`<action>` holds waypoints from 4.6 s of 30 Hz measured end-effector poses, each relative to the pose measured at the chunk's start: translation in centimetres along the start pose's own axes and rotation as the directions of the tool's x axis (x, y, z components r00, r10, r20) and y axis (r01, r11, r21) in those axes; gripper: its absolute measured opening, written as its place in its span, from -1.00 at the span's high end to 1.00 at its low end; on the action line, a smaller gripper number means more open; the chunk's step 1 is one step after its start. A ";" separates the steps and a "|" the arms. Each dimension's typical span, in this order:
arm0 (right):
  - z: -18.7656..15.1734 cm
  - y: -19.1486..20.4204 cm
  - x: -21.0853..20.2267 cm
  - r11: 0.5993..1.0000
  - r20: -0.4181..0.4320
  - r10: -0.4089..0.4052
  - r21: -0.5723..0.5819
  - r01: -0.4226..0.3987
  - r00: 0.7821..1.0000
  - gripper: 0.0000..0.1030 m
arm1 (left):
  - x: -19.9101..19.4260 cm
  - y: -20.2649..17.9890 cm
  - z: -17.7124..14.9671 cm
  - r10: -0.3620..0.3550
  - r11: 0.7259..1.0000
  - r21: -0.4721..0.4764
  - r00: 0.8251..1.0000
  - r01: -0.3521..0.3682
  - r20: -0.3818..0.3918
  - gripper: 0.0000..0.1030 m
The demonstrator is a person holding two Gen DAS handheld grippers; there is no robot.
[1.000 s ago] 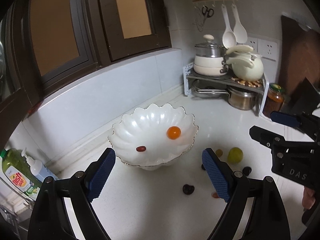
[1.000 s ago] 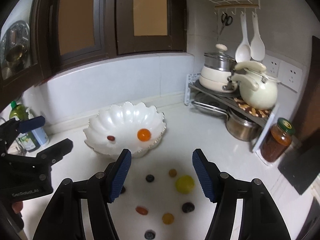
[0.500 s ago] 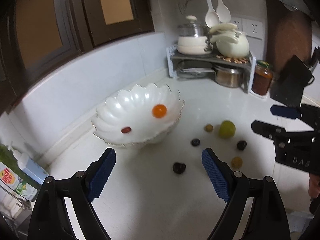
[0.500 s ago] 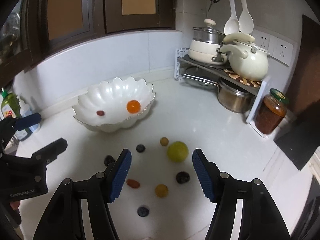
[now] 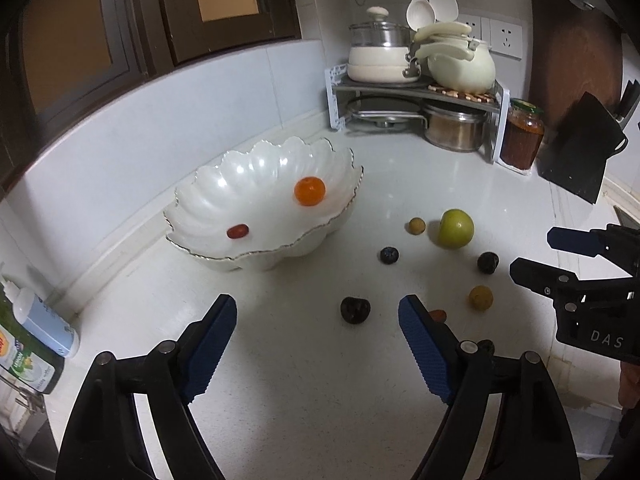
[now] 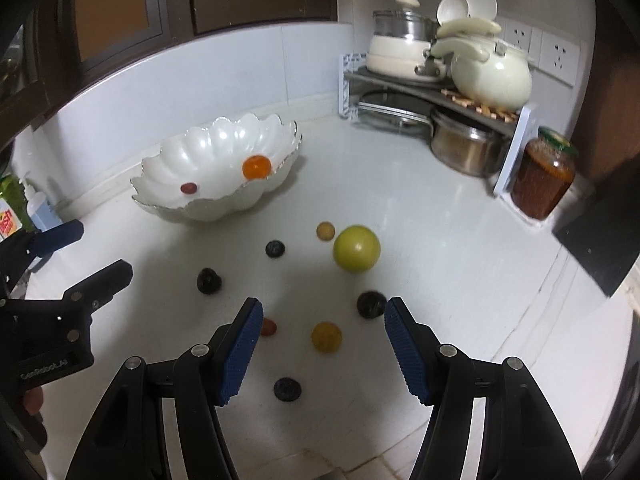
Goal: Organize fruits
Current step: 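Grasp the dark plum with the left tool while the right tool grasps the small yellow fruit, then carry the plum and the yellow fruit over the white bowl with both tools, then open the left tool to drop the plum while the right tool releases the yellow fruit into the bowl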
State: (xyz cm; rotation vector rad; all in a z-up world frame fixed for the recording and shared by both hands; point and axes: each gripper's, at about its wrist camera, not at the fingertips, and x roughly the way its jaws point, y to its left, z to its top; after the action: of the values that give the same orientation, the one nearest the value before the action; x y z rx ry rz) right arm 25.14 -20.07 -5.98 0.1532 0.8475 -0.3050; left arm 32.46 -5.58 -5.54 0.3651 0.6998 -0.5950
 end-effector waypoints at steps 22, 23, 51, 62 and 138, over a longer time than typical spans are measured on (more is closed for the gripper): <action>-2.5 -0.7 5.7 0.994 -0.090 0.006 0.108 0.004 0.996 -0.06 | 7.9 -0.2 -1.4 -0.109 0.994 -0.005 0.988 0.109 -0.105 -0.16; -2.5 -0.8 6.0 0.994 -0.094 0.011 0.114 0.000 0.996 -0.04 | 8.4 -0.2 -1.4 -0.115 0.993 -0.009 0.987 0.115 -0.113 -0.14; -3.3 -1.7 8.5 0.990 -0.162 0.047 0.138 -0.025 0.986 0.47 | 11.9 -1.9 -1.6 -0.158 0.987 -0.031 0.971 0.155 -0.178 0.46; -2.8 -1.7 7.2 0.991 -0.126 0.084 0.118 -0.069 0.989 0.47 | 9.0 -1.9 -1.1 -0.133 0.991 -0.047 0.982 0.127 -0.134 0.46; 14.5 8.3 12.5 0.946 -0.067 0.271 -0.169 -0.278 0.960 0.47 | 9.8 10.2 7.5 0.085 0.948 -0.299 0.990 -0.114 -0.109 0.46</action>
State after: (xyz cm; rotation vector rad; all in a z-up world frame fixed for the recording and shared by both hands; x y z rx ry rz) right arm 45.90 -18.38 -5.83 0.1104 0.8796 0.0364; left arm 48.42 -5.21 -5.76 0.1405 0.8464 -0.3671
